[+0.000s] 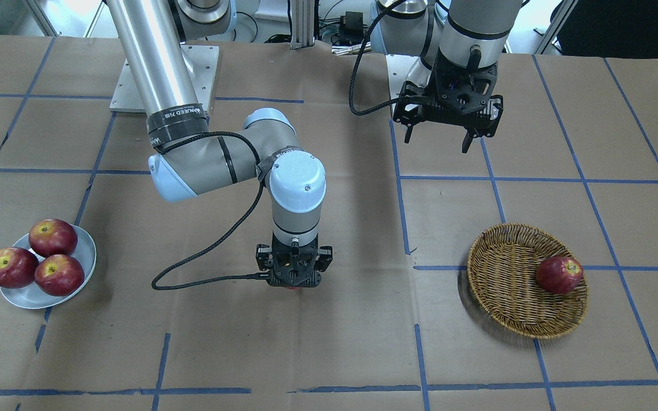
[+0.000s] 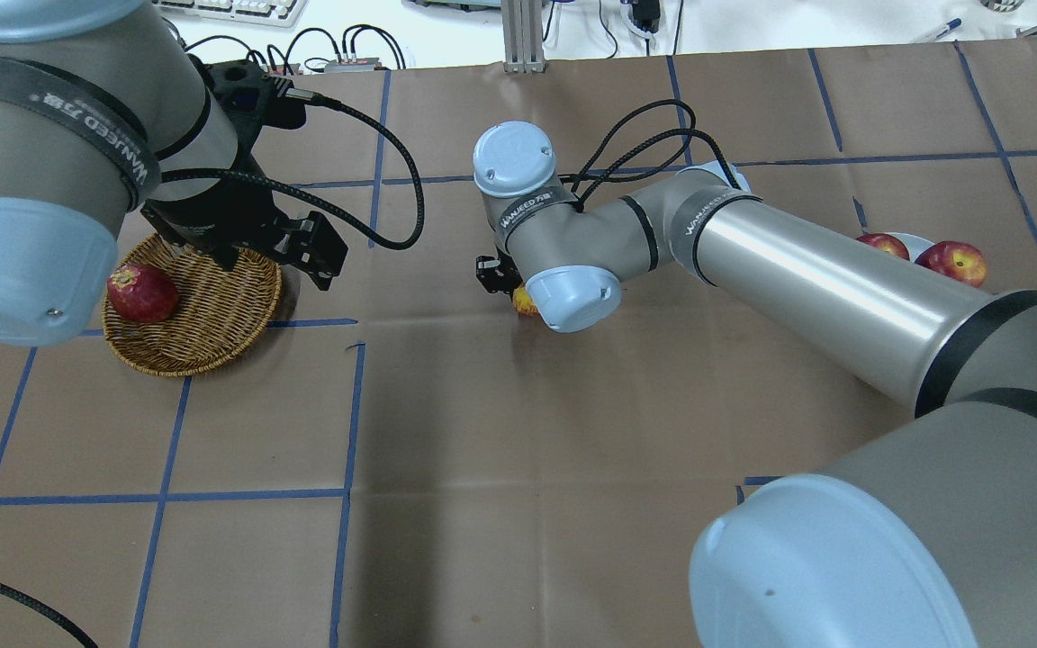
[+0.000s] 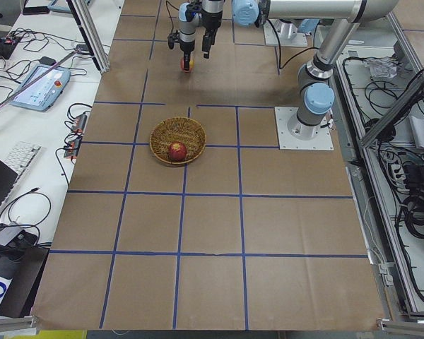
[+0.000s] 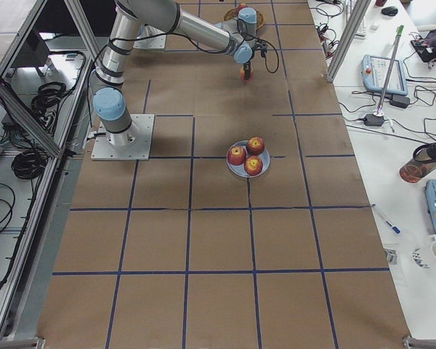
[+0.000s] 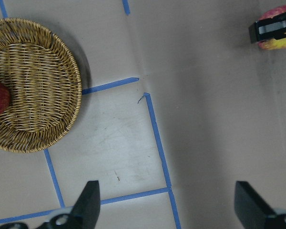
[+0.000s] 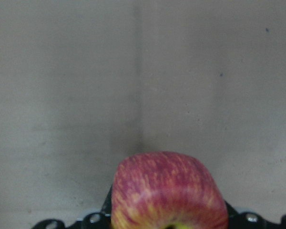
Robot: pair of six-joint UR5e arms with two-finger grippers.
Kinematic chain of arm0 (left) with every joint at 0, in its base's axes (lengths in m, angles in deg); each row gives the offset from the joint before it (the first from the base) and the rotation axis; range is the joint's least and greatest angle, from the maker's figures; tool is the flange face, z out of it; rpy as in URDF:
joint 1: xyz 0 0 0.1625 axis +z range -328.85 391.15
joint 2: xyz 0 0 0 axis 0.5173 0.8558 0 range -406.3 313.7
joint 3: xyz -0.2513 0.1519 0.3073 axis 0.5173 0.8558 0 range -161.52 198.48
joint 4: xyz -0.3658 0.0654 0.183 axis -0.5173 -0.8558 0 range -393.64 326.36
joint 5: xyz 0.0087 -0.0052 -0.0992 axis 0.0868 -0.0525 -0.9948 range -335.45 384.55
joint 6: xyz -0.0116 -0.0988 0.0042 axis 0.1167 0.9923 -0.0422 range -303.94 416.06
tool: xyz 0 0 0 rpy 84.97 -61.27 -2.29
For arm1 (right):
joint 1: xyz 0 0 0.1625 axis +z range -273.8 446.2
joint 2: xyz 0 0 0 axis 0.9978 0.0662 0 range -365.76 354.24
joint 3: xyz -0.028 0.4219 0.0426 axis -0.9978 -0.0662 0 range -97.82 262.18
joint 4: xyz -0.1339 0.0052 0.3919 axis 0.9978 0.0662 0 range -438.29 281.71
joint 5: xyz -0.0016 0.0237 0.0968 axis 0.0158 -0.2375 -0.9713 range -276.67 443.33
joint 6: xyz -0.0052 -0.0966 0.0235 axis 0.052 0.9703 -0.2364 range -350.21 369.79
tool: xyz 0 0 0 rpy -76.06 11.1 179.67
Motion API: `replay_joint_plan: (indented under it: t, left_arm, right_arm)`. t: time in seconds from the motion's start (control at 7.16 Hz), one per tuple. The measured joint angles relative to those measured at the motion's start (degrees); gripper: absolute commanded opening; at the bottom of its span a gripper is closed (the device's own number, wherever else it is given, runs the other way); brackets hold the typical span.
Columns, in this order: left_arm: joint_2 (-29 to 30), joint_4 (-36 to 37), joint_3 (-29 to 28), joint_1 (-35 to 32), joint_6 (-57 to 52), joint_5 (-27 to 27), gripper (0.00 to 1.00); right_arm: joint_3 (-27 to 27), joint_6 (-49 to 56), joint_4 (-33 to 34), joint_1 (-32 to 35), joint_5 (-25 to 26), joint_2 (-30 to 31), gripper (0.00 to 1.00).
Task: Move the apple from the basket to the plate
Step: 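Carry the apple with the right gripper to the white plate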
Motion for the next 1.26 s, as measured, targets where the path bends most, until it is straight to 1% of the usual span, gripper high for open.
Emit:
replay_joint_plan:
  t: [0.14,0.28,0.56,0.84,0.98,1.26]
  left_arm:
    - [-0.1,0.0,0.0,0.0,0.0,0.0,0.99]
    - [-0.1,0.0,0.0,0.0,0.0,0.0,0.99]
    - [-0.2,0.0,0.0,0.1,0.0,0.0,0.99]
    - [-0.4,0.0,0.0,0.3,0.1,0.0,0.99]
    - [-0.5,0.0,0.0,0.2,0.0,0.1,0.99]
    - [-0.7,0.0,0.0,0.3,0.0,0.1,0.99]
  right_arm:
    - [0.1,0.2,-1.4,-1.0,0.0,2.8,0.53]
    - [0.3,1.2,-4.3,-2.9,-0.1,6.5,0.53]
    - [1.5,9.5,-10.4,-10.5,-0.4,13.4,0.53]
    - [5.4,25.1,-11.6,-20.3,-0.8,18.0,0.53]
    - [7.3,33.7,-11.4,-25.6,-1.0,19.1,0.53]
    - [9.3,49.0,-11.2,-35.1,-1.4,19.5,0.53]
